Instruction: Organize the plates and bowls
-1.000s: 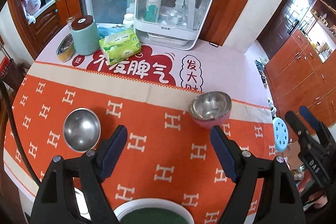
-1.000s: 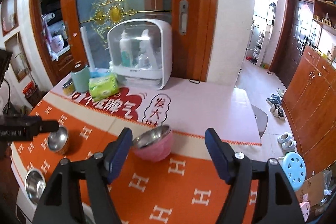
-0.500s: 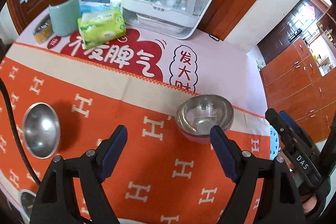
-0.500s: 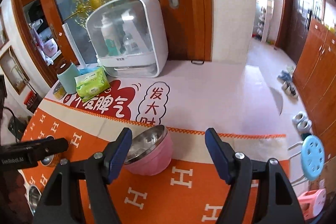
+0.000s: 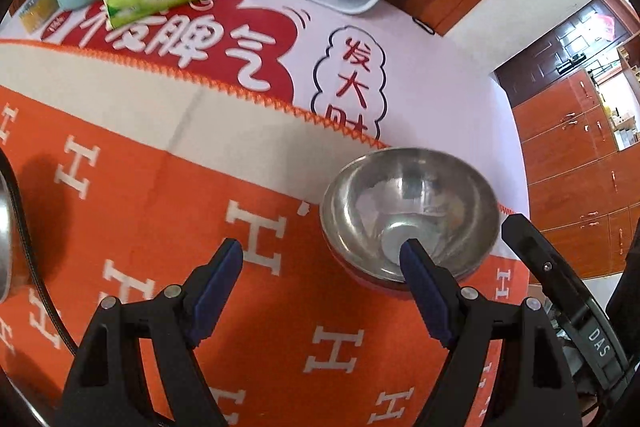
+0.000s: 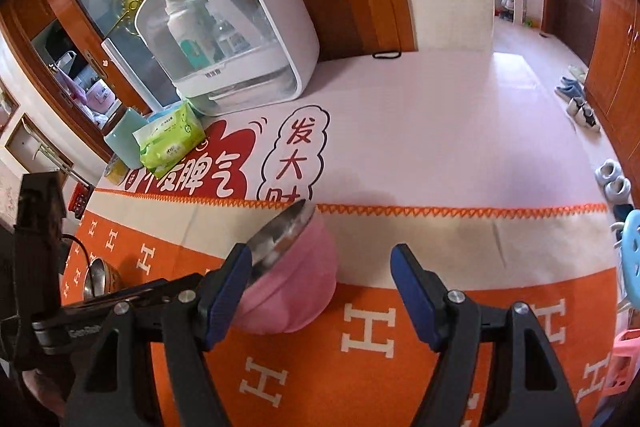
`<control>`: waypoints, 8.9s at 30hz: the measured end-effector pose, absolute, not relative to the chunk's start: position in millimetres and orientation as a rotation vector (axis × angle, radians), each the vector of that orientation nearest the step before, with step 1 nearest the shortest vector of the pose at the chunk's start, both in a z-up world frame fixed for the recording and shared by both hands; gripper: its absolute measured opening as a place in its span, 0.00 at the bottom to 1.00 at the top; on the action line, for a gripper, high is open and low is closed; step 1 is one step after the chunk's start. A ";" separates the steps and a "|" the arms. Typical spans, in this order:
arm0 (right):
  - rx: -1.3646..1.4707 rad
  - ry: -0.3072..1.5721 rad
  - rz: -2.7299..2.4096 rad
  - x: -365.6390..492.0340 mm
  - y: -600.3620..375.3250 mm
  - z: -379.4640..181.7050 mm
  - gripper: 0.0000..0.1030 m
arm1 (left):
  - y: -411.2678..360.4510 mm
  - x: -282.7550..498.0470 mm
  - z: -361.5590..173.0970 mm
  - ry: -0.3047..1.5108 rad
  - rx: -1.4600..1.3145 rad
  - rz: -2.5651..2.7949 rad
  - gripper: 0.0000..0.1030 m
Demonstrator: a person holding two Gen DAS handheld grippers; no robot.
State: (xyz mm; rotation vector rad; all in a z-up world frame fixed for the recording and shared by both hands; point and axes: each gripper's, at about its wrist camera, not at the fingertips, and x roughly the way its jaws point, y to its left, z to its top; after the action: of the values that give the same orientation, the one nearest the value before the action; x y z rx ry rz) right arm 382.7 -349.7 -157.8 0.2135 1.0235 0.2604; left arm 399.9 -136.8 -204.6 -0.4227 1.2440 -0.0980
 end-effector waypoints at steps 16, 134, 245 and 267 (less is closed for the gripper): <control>0.329 1.039 0.315 386.3 -353.3 -167.8 0.70 | -164.1 404.7 -229.4 1.311 -0.399 -0.161 0.77; 0.028 1.128 0.307 38.7 -128.3 -100.3 0.09 | 9.0 37.8 -102.0 1.278 -0.066 -0.344 0.19; 0.089 0.887 0.285 249.2 -1.1 -169.0 0.54 | 172.3 294.9 -171.6 1.172 -0.129 -0.035 0.88; 0.143 0.987 0.298 277.1 -4.7 -218.2 0.41 | 162.5 319.6 -221.3 1.231 -0.078 -0.023 0.88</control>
State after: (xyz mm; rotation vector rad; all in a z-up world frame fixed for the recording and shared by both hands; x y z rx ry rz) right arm 277.1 -4.7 -218.2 0.1429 0.9868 0.2980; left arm 319.6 162.5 -221.3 -0.0782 1.2313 -0.0228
